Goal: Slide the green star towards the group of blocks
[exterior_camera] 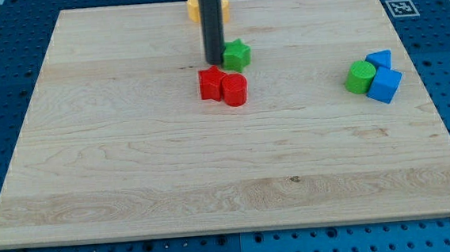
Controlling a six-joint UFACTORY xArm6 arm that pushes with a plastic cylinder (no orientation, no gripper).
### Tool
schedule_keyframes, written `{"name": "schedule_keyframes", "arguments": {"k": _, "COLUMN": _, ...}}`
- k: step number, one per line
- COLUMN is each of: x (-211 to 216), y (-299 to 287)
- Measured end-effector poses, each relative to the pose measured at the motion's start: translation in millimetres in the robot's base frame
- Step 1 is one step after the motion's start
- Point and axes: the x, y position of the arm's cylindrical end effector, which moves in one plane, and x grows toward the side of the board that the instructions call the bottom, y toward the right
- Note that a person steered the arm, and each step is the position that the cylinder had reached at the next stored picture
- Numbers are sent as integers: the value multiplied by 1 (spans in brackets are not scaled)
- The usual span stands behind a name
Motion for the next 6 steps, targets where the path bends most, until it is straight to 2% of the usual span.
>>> {"name": "schedule_keyframes", "arguments": {"k": 2, "x": 0, "y": 105}}
{"name": "schedule_keyframes", "arguments": {"k": 3, "x": 0, "y": 113}}
{"name": "schedule_keyframes", "arguments": {"k": 4, "x": -26, "y": 112}}
{"name": "schedule_keyframes", "arguments": {"k": 5, "x": -35, "y": 129}}
{"name": "schedule_keyframes", "arguments": {"k": 6, "x": -18, "y": 143}}
